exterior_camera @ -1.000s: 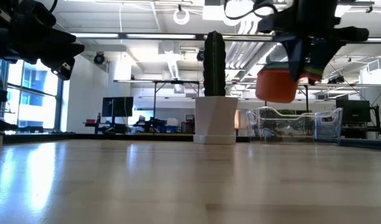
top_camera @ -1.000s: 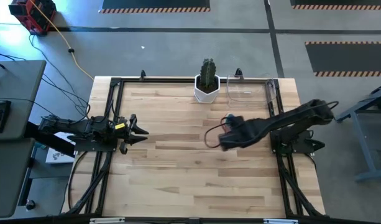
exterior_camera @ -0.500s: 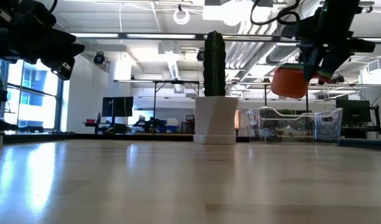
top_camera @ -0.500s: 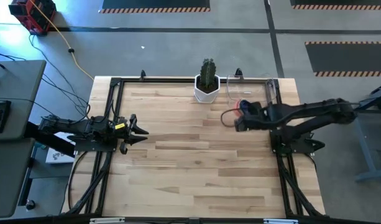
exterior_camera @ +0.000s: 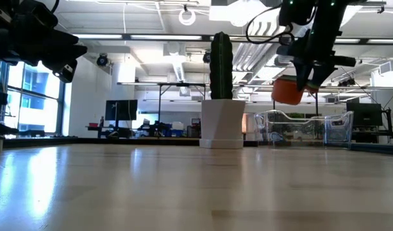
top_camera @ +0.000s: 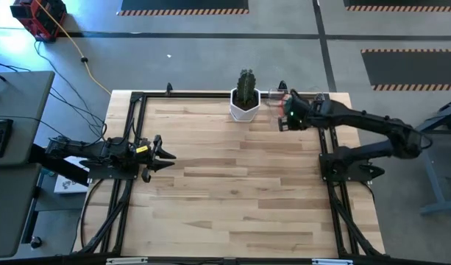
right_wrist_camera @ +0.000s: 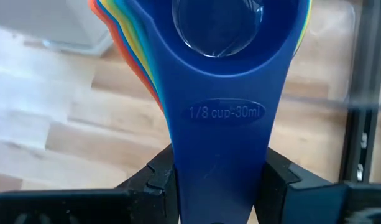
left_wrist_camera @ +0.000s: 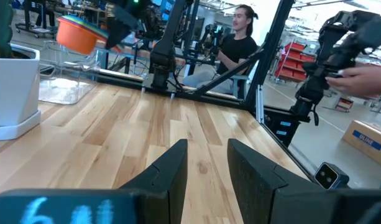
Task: Nest measuring cups in basket
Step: Put the measuring cups into the transparent bin
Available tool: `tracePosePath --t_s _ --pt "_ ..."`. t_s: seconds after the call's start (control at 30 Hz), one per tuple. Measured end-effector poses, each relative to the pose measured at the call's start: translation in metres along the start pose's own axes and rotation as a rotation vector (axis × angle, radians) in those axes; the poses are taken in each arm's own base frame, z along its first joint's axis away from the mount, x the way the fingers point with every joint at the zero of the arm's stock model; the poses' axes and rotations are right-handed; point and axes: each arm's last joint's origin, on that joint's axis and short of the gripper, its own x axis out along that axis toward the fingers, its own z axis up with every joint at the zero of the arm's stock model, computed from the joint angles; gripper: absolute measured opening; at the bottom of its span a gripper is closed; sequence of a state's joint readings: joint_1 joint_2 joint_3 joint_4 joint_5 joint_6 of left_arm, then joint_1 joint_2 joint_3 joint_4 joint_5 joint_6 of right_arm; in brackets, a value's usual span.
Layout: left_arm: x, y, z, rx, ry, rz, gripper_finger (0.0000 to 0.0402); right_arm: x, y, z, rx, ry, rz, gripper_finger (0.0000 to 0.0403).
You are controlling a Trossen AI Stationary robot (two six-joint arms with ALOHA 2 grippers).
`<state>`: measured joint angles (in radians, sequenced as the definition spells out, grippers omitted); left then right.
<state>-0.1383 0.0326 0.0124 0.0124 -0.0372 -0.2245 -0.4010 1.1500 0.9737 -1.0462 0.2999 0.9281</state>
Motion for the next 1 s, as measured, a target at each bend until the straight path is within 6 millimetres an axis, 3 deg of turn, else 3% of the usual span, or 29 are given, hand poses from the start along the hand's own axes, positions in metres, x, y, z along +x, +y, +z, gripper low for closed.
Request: tracePosePath --t_s 0.27,0.7,1.0 --pt "0.0 0.0 0.0 0.0 0.0 0.0 0.0103 0.009 -0.011 0.029 0.026 -0.053 0.039 0.0122" --pt "0.0 0.0 0.0 0.0 0.0 0.0 0.0103 0.041 -0.023 0.051 -0.028 0.065 0.027 0.0122" --pt "0.0 0.0 0.0 0.0 0.0 0.0 0.0103 0.037 -0.016 0.073 -0.153 0.064 -0.042 0.0122"
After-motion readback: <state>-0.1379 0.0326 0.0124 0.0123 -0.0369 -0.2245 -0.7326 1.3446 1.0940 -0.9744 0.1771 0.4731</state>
